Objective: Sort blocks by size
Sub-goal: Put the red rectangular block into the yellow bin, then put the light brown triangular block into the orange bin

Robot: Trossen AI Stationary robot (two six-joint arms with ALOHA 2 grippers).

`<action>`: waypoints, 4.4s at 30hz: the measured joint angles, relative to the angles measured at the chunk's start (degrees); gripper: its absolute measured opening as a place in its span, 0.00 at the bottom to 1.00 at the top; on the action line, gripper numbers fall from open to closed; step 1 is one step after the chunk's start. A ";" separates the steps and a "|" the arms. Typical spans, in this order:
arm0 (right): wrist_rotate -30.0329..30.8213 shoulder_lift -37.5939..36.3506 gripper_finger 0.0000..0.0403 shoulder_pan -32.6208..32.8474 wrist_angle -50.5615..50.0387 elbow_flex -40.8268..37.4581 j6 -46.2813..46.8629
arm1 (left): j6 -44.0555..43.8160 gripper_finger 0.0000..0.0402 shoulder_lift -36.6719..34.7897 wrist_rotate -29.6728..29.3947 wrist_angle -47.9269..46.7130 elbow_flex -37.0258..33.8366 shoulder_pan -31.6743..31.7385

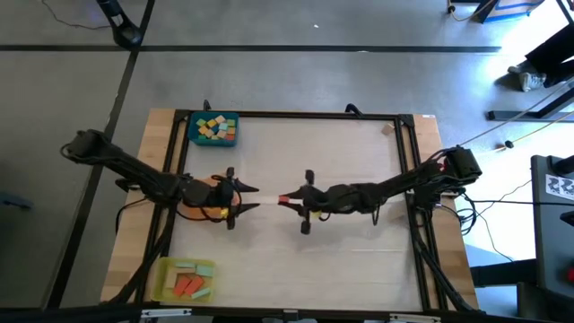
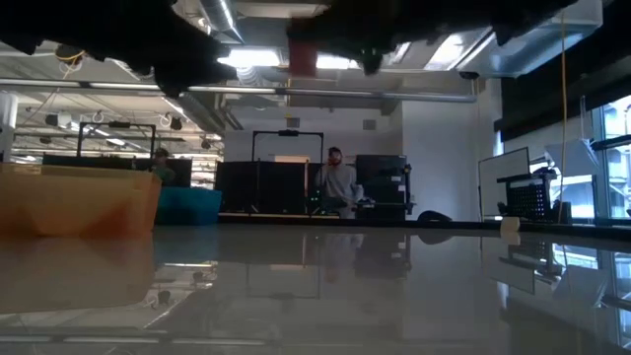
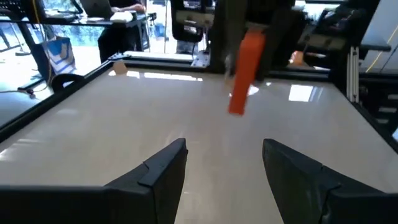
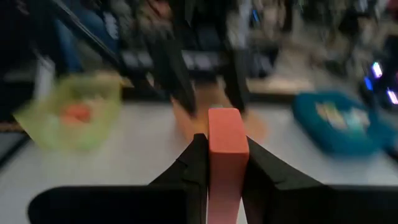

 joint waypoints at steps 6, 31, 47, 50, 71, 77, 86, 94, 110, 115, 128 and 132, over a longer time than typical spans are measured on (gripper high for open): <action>-3.07 -0.01 0.15 0.00 9.43 0.02 -6.54 | 2.74 0.50 4.92 3.82 11.37 -0.02 0.93; -7.96 0.69 0.14 0.02 19.07 0.04 -8.20 | 9.84 0.47 19.14 8.62 23.14 11.69 3.99; -7.96 0.69 0.17 0.00 19.19 0.04 -7.87 | 12.70 0.10 19.10 10.19 23.03 11.69 3.99; -8.64 0.69 0.19 0.00 19.24 0.04 -8.00 | 14.01 0.10 19.10 10.18 23.11 11.69 3.99; -0.09 -10.53 0.53 4.05 -12.64 0.10 -3.16 | 1.82 0.10 -9.41 -2.58 -28.14 11.67 -5.83; 4.59 -8.79 0.54 0.75 -39.15 0.10 12.85 | -14.13 0.11 -17.76 -2.59 -49.82 11.67 -10.34; -2.67 1.11 0.54 -3.34 -50.13 -0.69 20.54 | -22.33 0.10 -15.75 -1.87 -58.65 12.33 -17.38; -3.46 5.61 0.54 -3.41 -48.55 -0.43 20.68 | -29.48 0.10 -10.83 -0.10 -65.84 17.70 -25.99; -2.68 5.82 0.54 -3.39 -48.17 -0.57 19.29 | -62.80 0.10 6.71 15.21 -66.67 22.05 -41.78; -2.33 5.85 0.54 -3.37 -47.94 -0.62 18.86 | -66.24 0.10 8.97 15.97 -59.90 22.08 -44.00; -2.48 5.91 0.54 -3.37 -47.86 -0.66 18.83 | -68.83 0.31 12.58 18.54 -62.83 22.05 -43.93; -2.42 5.84 0.54 -3.37 -47.91 -0.65 18.81 | -67.71 0.36 9.68 21.38 -62.78 22.03 -41.94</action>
